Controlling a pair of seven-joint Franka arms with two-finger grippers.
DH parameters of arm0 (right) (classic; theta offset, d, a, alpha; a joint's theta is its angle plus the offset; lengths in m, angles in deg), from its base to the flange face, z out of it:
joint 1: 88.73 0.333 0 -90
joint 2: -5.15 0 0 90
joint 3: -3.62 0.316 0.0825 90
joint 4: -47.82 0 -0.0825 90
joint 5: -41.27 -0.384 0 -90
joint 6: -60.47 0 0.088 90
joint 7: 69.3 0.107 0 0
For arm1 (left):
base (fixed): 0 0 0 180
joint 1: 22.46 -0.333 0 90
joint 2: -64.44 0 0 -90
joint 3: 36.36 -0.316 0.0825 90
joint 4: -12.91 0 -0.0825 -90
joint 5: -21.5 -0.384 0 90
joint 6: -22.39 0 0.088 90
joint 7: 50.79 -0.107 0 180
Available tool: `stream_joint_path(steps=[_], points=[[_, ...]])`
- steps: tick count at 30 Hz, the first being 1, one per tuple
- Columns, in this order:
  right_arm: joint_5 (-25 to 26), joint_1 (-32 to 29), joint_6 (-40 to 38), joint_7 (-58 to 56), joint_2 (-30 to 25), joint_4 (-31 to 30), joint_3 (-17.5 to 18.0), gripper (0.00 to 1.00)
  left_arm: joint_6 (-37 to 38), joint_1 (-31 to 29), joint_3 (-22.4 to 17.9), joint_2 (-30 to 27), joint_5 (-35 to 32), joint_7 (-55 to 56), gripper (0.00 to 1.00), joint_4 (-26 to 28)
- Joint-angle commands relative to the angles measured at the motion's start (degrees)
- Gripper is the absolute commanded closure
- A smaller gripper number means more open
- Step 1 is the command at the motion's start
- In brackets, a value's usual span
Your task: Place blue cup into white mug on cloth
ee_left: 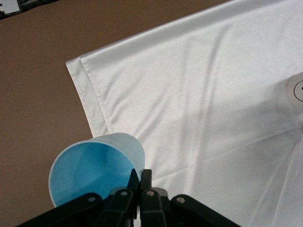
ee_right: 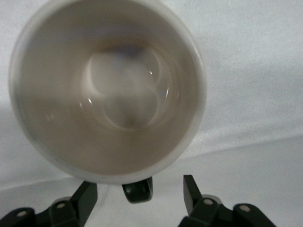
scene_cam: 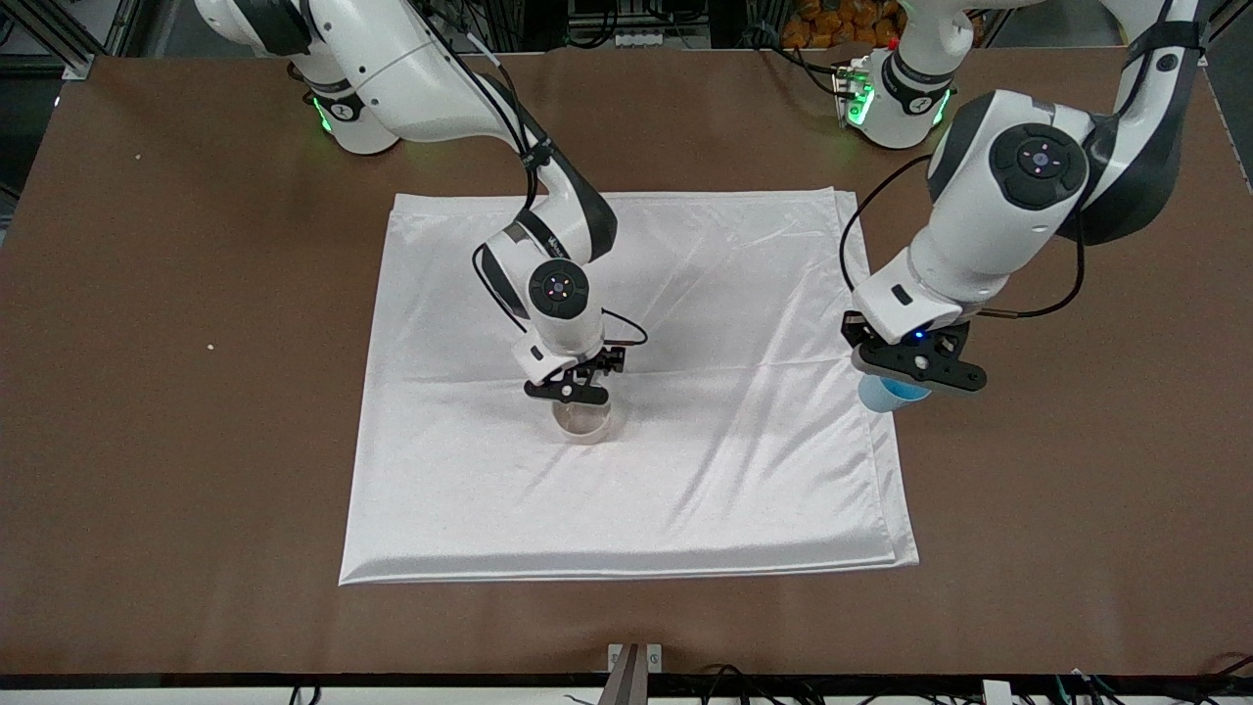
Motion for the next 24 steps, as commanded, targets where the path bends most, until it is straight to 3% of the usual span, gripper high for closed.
stream_joint_path(steps=[1, 9, 24], points=[[0.4, -0.7, -4.4, 2.5, -1.2, 2.3, 0.2, 0.0, 3.3, 4.4, 0.3, 0.0, -2.8, 6.5, 1.0, -1.8], [-0.1, -2.7, -13.2, 1.9, -4.8, 5.6, 0.4, 0.0, 4.0, 8.9, 0.3, 0.8, -3.0, 10.9, 1.0, -2.6], [-2.1, -12.8, -19.3, -9.6, -13.0, 5.0, 2.0, 0.0, 3.9, 16.9, 0.1, 5.7, -3.0, 12.4, 1.0, -6.5]])
